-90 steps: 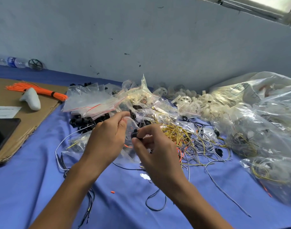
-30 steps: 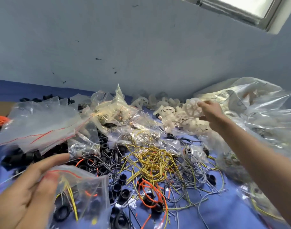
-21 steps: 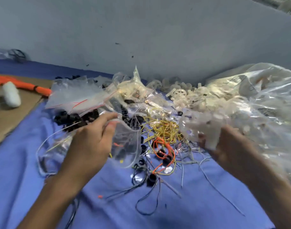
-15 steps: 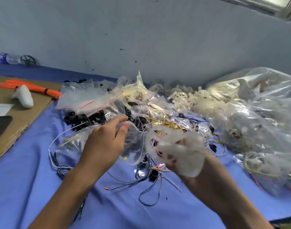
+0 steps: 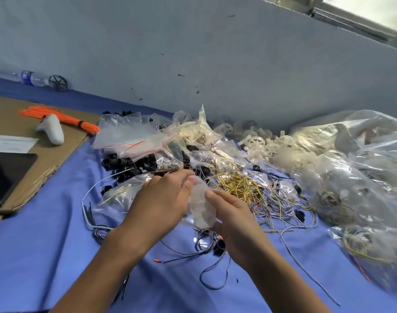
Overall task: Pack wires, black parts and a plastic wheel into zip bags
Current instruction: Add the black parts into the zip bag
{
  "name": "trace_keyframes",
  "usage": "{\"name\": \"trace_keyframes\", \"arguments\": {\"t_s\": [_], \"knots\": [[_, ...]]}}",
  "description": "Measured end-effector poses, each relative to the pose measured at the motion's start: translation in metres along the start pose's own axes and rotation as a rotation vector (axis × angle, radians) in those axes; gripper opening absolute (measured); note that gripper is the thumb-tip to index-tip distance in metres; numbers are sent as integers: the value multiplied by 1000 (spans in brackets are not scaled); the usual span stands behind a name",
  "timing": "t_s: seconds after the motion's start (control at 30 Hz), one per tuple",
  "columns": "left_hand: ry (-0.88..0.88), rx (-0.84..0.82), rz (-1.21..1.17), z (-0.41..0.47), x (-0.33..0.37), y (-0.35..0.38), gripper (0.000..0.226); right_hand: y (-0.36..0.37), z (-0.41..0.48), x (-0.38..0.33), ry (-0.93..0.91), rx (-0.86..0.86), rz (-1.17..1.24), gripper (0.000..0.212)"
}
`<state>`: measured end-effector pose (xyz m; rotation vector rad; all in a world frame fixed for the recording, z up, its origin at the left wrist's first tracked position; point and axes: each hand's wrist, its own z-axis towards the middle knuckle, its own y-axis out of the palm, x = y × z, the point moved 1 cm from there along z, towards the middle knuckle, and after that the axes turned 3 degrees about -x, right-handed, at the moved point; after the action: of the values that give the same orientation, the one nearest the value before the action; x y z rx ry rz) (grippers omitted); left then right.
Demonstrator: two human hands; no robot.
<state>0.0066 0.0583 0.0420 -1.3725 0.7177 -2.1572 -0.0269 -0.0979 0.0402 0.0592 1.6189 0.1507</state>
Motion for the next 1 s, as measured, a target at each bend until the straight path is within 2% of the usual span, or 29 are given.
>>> {"name": "trace_keyframes", "arguments": {"t_s": [0.13,0.33,0.4,0.5,0.53,0.57,0.63,0.67,0.73,0.77,0.8,0.9,1.0], "knots": [[16,37,-16,-1,0,-3,27,-8,-6,-8,-237,184,-383,17],[15,10,-12,-2,5,0,32,-12,-8,-4,-219,222,-664,15],[27,10,20,-2,7,2,33,-9,-9,-1,-202,125,-638,15],[32,2,52,-3,10,4,33,0,-13,2,-194,-260,-557,34],[26,2,53,-3,9,4,33,0,-13,3,-245,-279,-577,36],[24,10,46,-3,8,3,34,-1,-12,5,-327,-195,-614,32],[39,42,20,-3,7,0,33,-12,-6,6,-483,136,-785,18],[54,58,8,-3,7,-2,32,-16,-2,5,-492,253,-914,25],[83,85,-2,-2,9,-5,30,-19,11,1,-381,244,-1115,36],[90,98,-8,0,8,-7,29,-19,19,-3,-320,189,-1156,29],[89,107,-36,2,7,-10,27,-17,26,-10,-273,139,-1147,18],[12,116,-386,12,-4,-30,17,-4,47,-36,-257,45,-985,18],[22,234,-786,16,-11,-67,29,29,64,-76,-259,-10,-689,15]]}}
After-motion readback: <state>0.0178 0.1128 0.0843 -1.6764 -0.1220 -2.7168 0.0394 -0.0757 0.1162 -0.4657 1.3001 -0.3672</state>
